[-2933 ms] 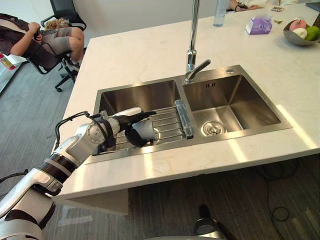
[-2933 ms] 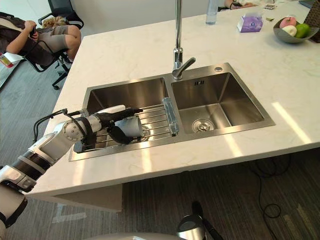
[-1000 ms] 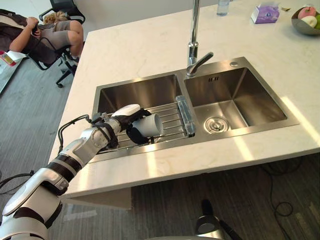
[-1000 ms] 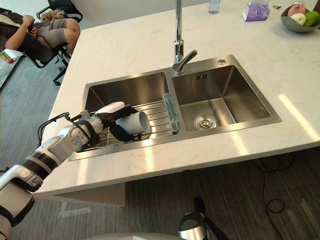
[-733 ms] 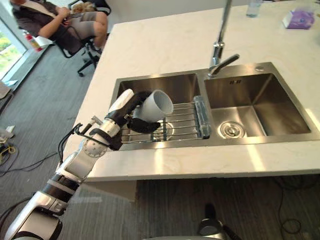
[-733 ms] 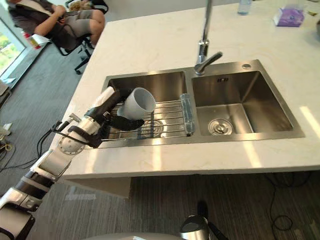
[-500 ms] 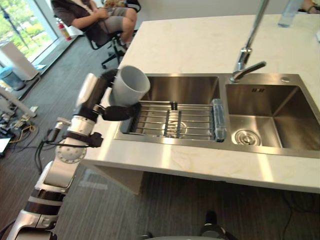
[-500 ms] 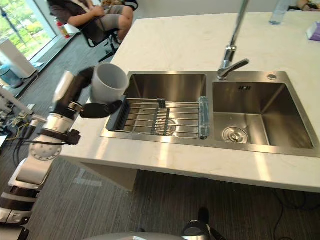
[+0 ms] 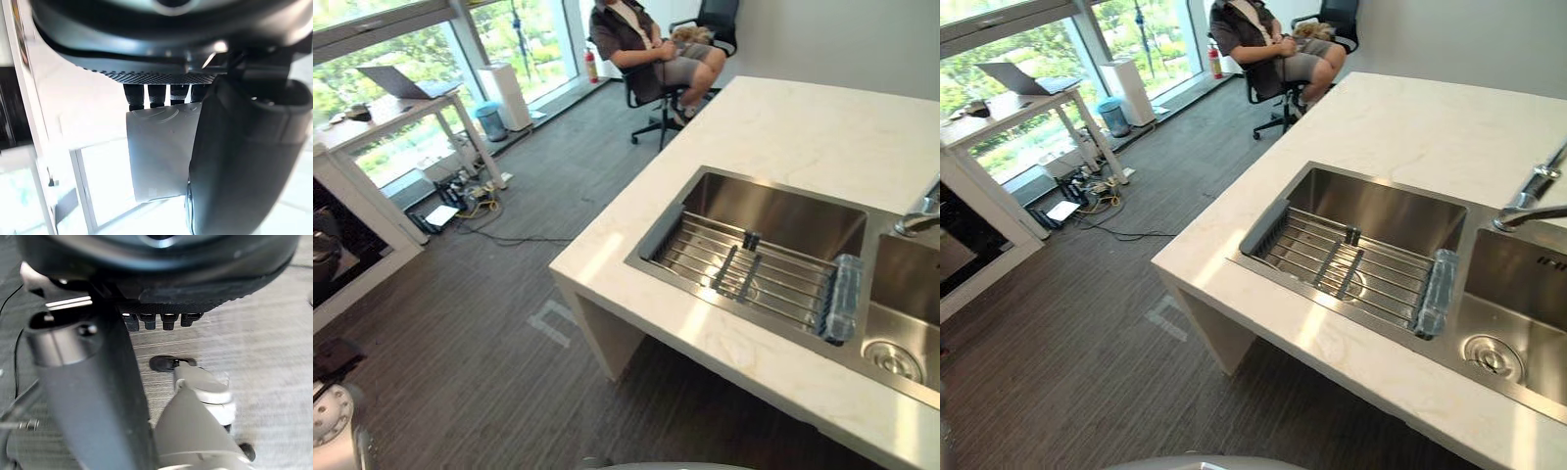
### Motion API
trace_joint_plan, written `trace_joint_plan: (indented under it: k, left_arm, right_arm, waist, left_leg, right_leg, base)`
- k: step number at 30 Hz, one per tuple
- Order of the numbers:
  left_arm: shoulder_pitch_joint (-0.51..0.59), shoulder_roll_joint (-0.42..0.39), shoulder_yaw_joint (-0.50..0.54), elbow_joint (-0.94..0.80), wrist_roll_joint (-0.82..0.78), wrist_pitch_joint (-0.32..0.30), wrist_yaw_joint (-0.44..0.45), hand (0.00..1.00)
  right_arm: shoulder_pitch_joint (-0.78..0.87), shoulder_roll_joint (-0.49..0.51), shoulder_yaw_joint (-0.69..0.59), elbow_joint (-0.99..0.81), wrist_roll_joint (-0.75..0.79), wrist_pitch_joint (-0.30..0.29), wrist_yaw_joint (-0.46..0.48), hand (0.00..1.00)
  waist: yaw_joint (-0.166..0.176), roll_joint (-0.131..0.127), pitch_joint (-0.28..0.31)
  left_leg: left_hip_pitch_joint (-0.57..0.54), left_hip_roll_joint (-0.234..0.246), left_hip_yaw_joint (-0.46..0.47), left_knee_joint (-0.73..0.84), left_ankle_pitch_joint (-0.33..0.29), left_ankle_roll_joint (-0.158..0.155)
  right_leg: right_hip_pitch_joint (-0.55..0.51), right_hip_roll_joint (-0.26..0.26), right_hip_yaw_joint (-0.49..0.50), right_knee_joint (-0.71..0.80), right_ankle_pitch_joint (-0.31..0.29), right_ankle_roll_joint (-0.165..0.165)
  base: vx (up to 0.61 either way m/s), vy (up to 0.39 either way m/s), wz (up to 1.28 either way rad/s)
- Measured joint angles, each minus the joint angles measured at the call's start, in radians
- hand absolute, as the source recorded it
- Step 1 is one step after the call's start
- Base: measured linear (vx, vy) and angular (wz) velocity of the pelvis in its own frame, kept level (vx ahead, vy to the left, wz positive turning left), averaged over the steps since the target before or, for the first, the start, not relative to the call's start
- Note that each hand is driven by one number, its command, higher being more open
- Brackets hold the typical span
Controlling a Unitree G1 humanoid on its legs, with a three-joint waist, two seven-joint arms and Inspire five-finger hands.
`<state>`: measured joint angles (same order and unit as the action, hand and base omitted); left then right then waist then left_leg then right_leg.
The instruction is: Walk over to the sink, pick up the cup, carry it to the dishwasher, place the cup inside the dishwasher, then close the dishwasher door
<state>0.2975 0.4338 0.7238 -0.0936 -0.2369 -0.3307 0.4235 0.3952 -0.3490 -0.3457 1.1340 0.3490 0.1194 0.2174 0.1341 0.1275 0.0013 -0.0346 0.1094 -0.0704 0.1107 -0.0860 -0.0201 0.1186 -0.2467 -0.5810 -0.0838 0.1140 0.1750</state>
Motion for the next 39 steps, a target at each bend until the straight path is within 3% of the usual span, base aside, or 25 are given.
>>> trace_joint_plan:
  k: [2, 4, 5, 6, 8, 9, 10, 11, 12, 13, 14, 16, 19, 22, 23, 25, 26, 27, 28, 29, 30, 32, 36, 37, 39]
  left_arm:
    - [0.013, 0.001, 0.053, 0.037, -0.015, 0.0, 0.011, 0.0]
    - [0.013, 0.005, 0.076, 0.064, -0.031, 0.002, 0.007, 0.0]
    - [0.019, 0.006, 0.093, 0.059, -0.039, 0.004, 0.003, 0.0]
    - [0.018, 0.006, 0.106, 0.058, -0.04, 0.003, 0.001, 0.0]
    - [-0.036, 0.017, 0.103, 0.064, -0.061, -0.007, -0.029, 0.0]
    - [-0.056, 0.022, 0.092, 0.068, -0.065, -0.015, -0.039, 0.0]
    - [-0.097, 0.025, 0.064, 0.07, -0.084, -0.038, -0.057, 0.0]
    - [-0.119, 0.042, 0.063, 0.07, -0.107, -0.062, -0.061, 0.0]
    - [-0.137, 0.062, 0.074, 0.071, -0.118, -0.069, -0.06, 0.0]
    - [-0.167, 0.089, 0.074, 0.071, -0.13, -0.075, -0.057, 0.0]
    - [-0.179, 0.093, 0.07, 0.066, -0.13, -0.085, -0.058, 0.0]
    - [-0.186, 0.094, 0.054, 0.057, -0.13, -0.086, -0.057, 0.0]
    - [-0.186, 0.082, -0.016, 0.005, -0.125, -0.062, -0.063, 0.0]
    - [-0.185, -0.01, -0.091, -0.119, -0.111, -0.046, -0.097, 0.0]
    - [-0.185, -0.058, -0.148, -0.171, -0.093, -0.045, -0.129, 0.0]
    - [-0.186, -0.094, -0.276, -0.219, -0.078, -0.044, -0.18, 0.0]
    - [-0.201, -0.096, -0.378, -0.239, -0.078, -0.044, -0.213, 0.0]
    - [-0.238, -0.098, -0.478, -0.241, -0.079, -0.049, -0.25, 0.0]
    - [-0.261, -0.105, -0.524, -0.235, -0.079, -0.048, -0.26, 0.0]
    - [-0.313, -0.122, -0.626, -0.194, -0.096, -0.039, -0.287, 0.0]
    - [-0.333, -0.126, -0.671, -0.17, -0.106, -0.025, -0.301, 0.0]
    - [-0.36, -0.114, -0.786, -0.129, -0.156, 0.068, -0.334, 0.0]
    - [-0.448, -0.091, -0.902, -0.026, -0.144, 0.194, -0.336, 0.0]
    - [-0.469, -0.082, -0.925, 0.002, -0.139, 0.224, -0.336, 0.0]
    - [-0.489, -0.088, -0.949, 0.024, -0.132, 0.263, -0.349, 0.0]
  right_arm:
    - [-0.005, 0.002, -0.009, 0.013, -0.003, 0.005, 0.004, 1.0]
    - [-0.01, 0.011, -0.047, 0.039, -0.025, 0.009, 0.011, 1.0]
    - [-0.021, 0.035, -0.08, 0.057, -0.036, 0.011, 0.012, 1.0]
    - [-0.03, 0.049, -0.089, 0.06, -0.037, 0.011, 0.012, 1.0]
    - [-0.045, 0.105, -0.117, 0.051, -0.017, 0.0, 0.011, 1.0]
    - [-0.046, 0.112, -0.124, 0.051, -0.008, -0.001, 0.008, 1.0]
    - [-0.058, 0.107, -0.128, 0.047, 0.016, -0.004, -0.003, 1.0]
    - [-0.086, 0.097, -0.131, 0.047, 0.019, -0.006, -0.036, 1.0]
    - [-0.101, 0.104, -0.13, 0.038, 0.027, -0.006, -0.029, 1.0]
    - [-0.112, 0.129, -0.129, 0.023, 0.046, -0.002, -0.02, 1.0]
    - [-0.136, 0.138, -0.128, 0.014, 0.062, 0.001, -0.02, 1.0]
    - [-0.181, 0.143, -0.127, 0.015, 0.063, 0.005, -0.023, 1.0]
    - [-0.2, 0.164, -0.13, 0.014, 0.062, 0.008, -0.023, 1.0]
    - [-0.207, 0.175, -0.127, -0.028, 0.061, 0.037, -0.027, 1.0]
    - [-0.199, 0.175, -0.131, -0.06, 0.064, 0.047, -0.026, 1.0]
    - [-0.184, 0.176, -0.151, -0.105, 0.077, 0.057, -0.025, 1.0]
    - [-0.177, 0.177, -0.152, -0.127, 0.083, 0.056, -0.024, 1.0]
    - [-0.169, 0.184, -0.159, -0.123, 0.103, 0.053, -0.022, 1.0]
    - [-0.168, 0.192, -0.158, -0.127, 0.105, 0.053, -0.018, 1.0]
    - [-0.162, 0.207, -0.149, -0.126, 0.126, 0.05, -0.018, 1.0]
    - [-0.16, 0.212, -0.144, -0.121, 0.134, 0.046, -0.021, 1.0]
    - [-0.162, 0.223, -0.097, -0.104, 0.14, 0.028, -0.027, 1.0]
    - [-0.168, 0.26, -0.076, -0.093, 0.181, 0.034, -0.026, 1.0]
    - [-0.168, 0.269, -0.071, -0.105, 0.181, 0.034, -0.023, 1.0]
    - [-0.156, 0.269, -0.05, -0.124, 0.175, 0.031, -0.026, 1.0]
  waist:
    - [0.007, 0.003, -0.006]
    - [0.003, 0.002, -0.008]
    - [0.005, -0.006, -0.021]
    - [0.003, -0.008, -0.023]
    - [-0.036, -0.021, -0.018]
    - [-0.047, -0.02, -0.017]
    - [-0.061, 0.001, -0.007]
    - [-0.062, 0.021, 0.01]
    - [-0.061, 0.001, 0.024]
    - [-0.084, -0.022, 0.031]
    - [-0.082, -0.031, 0.037]
    - [-0.061, -0.037, 0.067]
    - [-0.053, -0.078, 0.087]
    - [-0.051, -0.111, 0.114]
    - [-0.058, -0.125, 0.128]
    - [-0.08, -0.126, 0.13]
    - [-0.1, -0.124, 0.131]
    - [-0.126, -0.108, 0.136]
    - [-0.137, -0.108, 0.139]
    - [-0.155, -0.11, 0.14]
    - [-0.158, -0.112, 0.14]
    - [-0.171, -0.118, 0.141]
    - [-0.195, -0.102, 0.139]
    - [-0.205, -0.102, 0.135]
    - [-0.233, -0.135, 0.117]
  left_leg:
    - [0.0, -0.018, -0.006, -0.023, 0.028, 0.016]
    - [0.0, -0.035, 0.092, -0.068, 0.068, 0.072]
    - [-0.001, -0.031, 0.181, -0.111, 0.099, 0.13]
    - [-0.001, -0.017, 0.259, -0.121, 0.11, 0.152]
    - [0.003, 0.044, 0.598, -0.094, 0.128, 0.178]
    - [0.004, 0.054, 0.66, -0.076, 0.139, 0.188]
    - [0.009, 0.061, 0.721, -0.045, 0.178, 0.158]
    - [0.006, 0.059, 0.7, -0.045, 0.184, 0.134]
    - [0.004, 0.052, 0.695, -0.044, 0.18, 0.129]
    - [-0.019, 0.055, 0.73, -0.008, 0.144, 0.079]
    - [-0.025, 0.086, 0.811, 0.033, 0.139, 0.036]
    - [-0.021, 0.067, 0.817, 0.037, 0.135, 0.041]
    - [-0.011, 0.016, 0.808, -0.003, 0.137, 0.041]
    - [-0.008, -0.036, 0.787, -0.046, 0.145, 0.054]
    - [-0.01, -0.065, 0.75, -0.071, 0.15, 0.063]
    - [-0.008, -0.105, 0.655, -0.1, 0.153, 0.082]
    - [-0.007, -0.125, 0.566, -0.115, 0.152, 0.095]
    - [-0.014, -0.133, 0.453, -0.131, 0.15, 0.113]
    - [-0.022, -0.14, 0.392, -0.138, 0.155, 0.124]
    - [-0.029, -0.16, 0.279, -0.15, 0.166, 0.141]
    - [-0.027, -0.173, 0.235, -0.154, 0.168, 0.144]
    - [0.011, -0.213, 0.116, -0.165, 0.155, 0.155]
    - [0.06, -0.189, -0.015, -0.104, 0.076, 0.14]
    - [0.062, -0.17, -0.028, -0.06, 0.057, 0.12]
    - [0.073, -0.164, 0.066, 0.002, 0.015, 0.059]
  right_leg:
    - [0.012, -0.02, -0.039, 0.015, -0.011, 0.007]
    - [0.035, -0.055, -0.118, 0.041, -0.029, 0.019]
    - [0.042, -0.076, -0.169, 0.054, -0.027, 0.015]
    - [0.052, -0.082, -0.199, 0.057, -0.027, 0.015]
    - [0.147, -0.115, -0.364, 0.085, -0.024, 0.023]
    - [0.173, -0.13, -0.406, 0.107, -0.025, 0.024]
    - [0.206, -0.178, -0.474, 0.215, -0.041, 0.024]
    - [0.188, -0.176, -0.447, 0.258, -0.151, 0.053]
    - [0.169, -0.149, -0.427, 0.232, -0.16, 0.038]
    - [0.178, -0.141, -0.407, 0.216, -0.15, 0.038]
    - [0.181, -0.144, -0.432, 0.228, -0.149, 0.045]
    - [0.182, -0.164, -0.427, 0.234, -0.144, 0.039]
    - [0.194, -0.193, -0.439, 0.234, -0.139, 0.037]
    - [0.195, -0.236, -0.457, 0.273, -0.132, 0.009]
    - [0.199, -0.269, -0.456, 0.337, -0.117, -0.016]
    - [0.179, -0.311, -0.335, 0.482, -0.05, -0.118]
    - [0.141, -0.306, -0.159, 0.582, 0.059, -0.217]
    - [0.083, -0.232, 0.062, 0.661, -0.062, -0.162]
    - [0.057, -0.17, 0.152, 0.678, -0.175, -0.144]
    - [0.004, -0.052, 0.298, 0.685, -0.29, -0.141]
    - [-0.023, -0.011, 0.345, 0.683, -0.324, -0.136]
    - [-0.136, 0.041, 0.436, 0.655, -0.395, -0.091]
    - [-0.288, 0.135, 0.615, 0.564, -0.4, -0.081]
    - [-0.324, 0.163, 0.636, 0.539, -0.39, -0.079]
    - [-0.322, 0.148, 0.631, 0.41, -0.275, -0.082]
  base:
    - [0.01, 0.017, 0.69]
    - [0.01, 0.055, 1.18]
    - [0.0, 0.048, 1.12]
    - [0.03, 0.072, 1.63]
    - [0.08, 0.136, 2.23]
    - [0.13, 0.2, 2.47]
    - [0.1, 0.217, 1.96]
    - [0.03, 0.183, 1.64]
    - [-0.1, 0.107, 1.37]
    - [-0.08, 0.043, 1.15]
    - [-0.02, 0.055, 0.95]
    - [0.02, 0.129, 0.17]
    - [0.01, 0.155, 0.15]
    - [0.05, 0.1, 0.33]
    - [0.1, 0.124, 1.06]
    - [0.11, 0.121, 1.54]
    - [0.11, 0.077, 2.3]
    - [0.1, 0.038, 2.51]
    - [0.08, -0.028, 2.86]
    - [0.06, -0.051, 2.32]
    - [0.11, -0.045, 2.54]
    - [0.2, -0.015, 1.69]
    - [0.3, -0.11, 1.06]
    - [0.32, -0.163, 0.82]
    - [0.43, -0.173, 0.93]
